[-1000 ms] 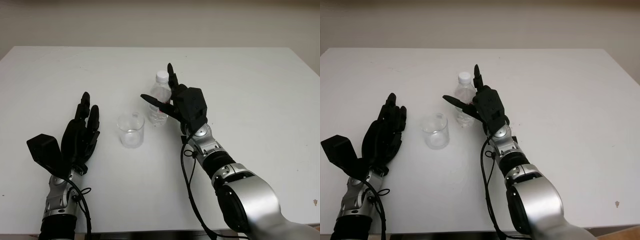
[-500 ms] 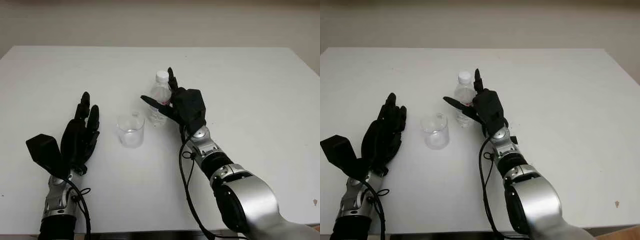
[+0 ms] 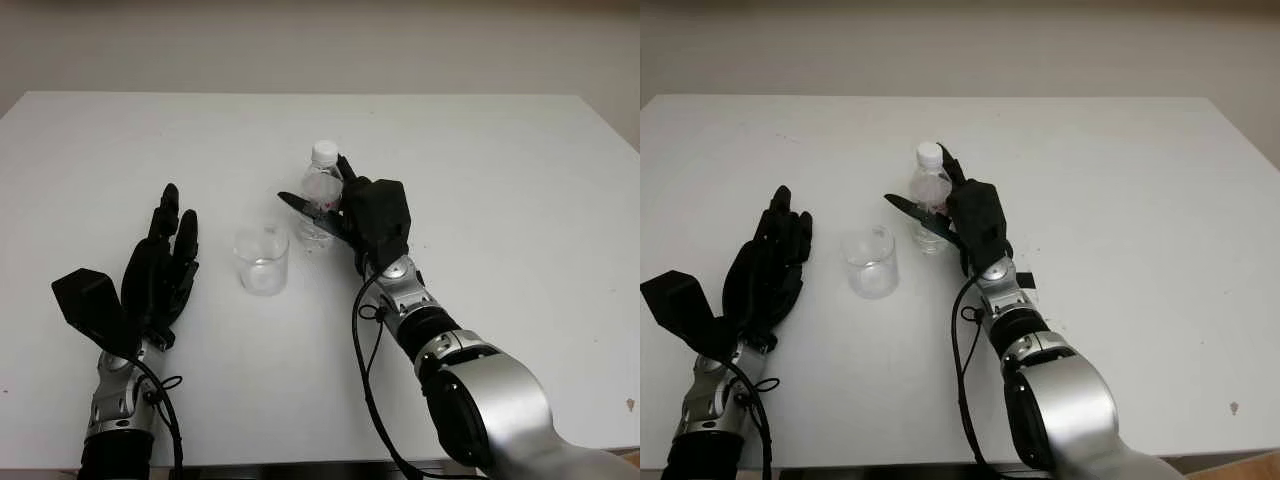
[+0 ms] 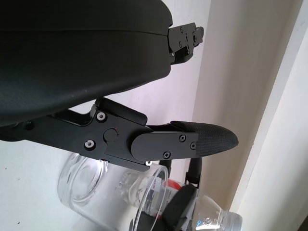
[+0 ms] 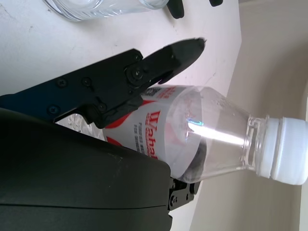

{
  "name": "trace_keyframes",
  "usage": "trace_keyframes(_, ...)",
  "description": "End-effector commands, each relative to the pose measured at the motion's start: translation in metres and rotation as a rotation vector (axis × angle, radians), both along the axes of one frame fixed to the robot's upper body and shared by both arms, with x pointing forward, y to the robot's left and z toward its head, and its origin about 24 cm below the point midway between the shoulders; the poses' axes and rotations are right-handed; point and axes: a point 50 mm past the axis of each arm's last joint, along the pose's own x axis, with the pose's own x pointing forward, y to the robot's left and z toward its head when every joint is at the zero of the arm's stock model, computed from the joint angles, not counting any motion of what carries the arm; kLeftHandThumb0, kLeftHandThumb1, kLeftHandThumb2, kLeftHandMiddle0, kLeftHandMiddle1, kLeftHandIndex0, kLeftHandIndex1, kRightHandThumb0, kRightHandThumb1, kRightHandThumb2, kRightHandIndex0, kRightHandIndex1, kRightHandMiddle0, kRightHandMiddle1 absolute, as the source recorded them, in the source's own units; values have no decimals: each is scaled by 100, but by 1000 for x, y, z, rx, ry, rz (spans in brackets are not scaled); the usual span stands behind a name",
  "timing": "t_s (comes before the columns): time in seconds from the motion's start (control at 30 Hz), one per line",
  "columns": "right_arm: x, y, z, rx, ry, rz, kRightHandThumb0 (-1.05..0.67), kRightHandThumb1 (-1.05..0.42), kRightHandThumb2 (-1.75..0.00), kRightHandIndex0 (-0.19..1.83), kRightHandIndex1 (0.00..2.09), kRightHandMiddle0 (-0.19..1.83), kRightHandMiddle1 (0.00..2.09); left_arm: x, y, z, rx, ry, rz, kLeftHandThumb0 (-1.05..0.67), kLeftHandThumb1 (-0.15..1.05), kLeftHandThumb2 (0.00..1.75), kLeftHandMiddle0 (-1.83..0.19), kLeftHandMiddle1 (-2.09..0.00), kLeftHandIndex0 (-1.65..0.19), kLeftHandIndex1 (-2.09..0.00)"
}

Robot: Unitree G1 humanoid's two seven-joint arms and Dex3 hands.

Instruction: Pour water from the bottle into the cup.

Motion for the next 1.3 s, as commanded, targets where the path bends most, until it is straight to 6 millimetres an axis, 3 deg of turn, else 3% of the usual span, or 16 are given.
trace_keyframes(0.0, 3, 6, 10, -3, -38, 20, -36, -93, -6, 41, 160, 29, 175, -6, 1, -12, -18, 44, 17, -72, 105, 40, 13, -5, 15, -5)
trace_keyframes(0.13, 3, 5, 10, -29, -43, 40, -42, -94, -6, 57, 193, 38, 204, -5, 1, -11, -25, 38, 23, -72, 105, 40, 13, -5, 15, -5)
trace_keyframes(0.23, 3, 5, 9, -47, -42, 52, -45, -97, -6, 66, 204, 49, 209, -5, 1, -11, -33, 35, 23, -72, 105, 39, 14, -5, 16, -5)
trace_keyframes(0.5, 3, 4, 8, -77, -38, 64, -46, -104, -10, 94, 209, 69, 209, -4, 2, -12, -35, 39, 33, -72, 105, 38, 14, -5, 16, -5)
trace_keyframes(0.67, 2, 4, 9, -76, -58, 53, -41, -105, -21, 120, 209, 95, 209, -5, 2, -12, -33, 39, 33, -72, 105, 39, 14, -5, 16, -5)
trace_keyframes(0.83, 0, 3, 9, -65, -96, 9, -35, -105, -28, 132, 209, 111, 209, -4, 3, -13, -32, 41, 25, -72, 105, 39, 15, -5, 16, -5)
trace_keyframes(1.27, 4, -7, 22, 61, -162, -104, -33, -105, -32, 132, 209, 105, 209, -2, 5, -12, -20, 40, 20, -71, 105, 40, 13, -5, 15, -6)
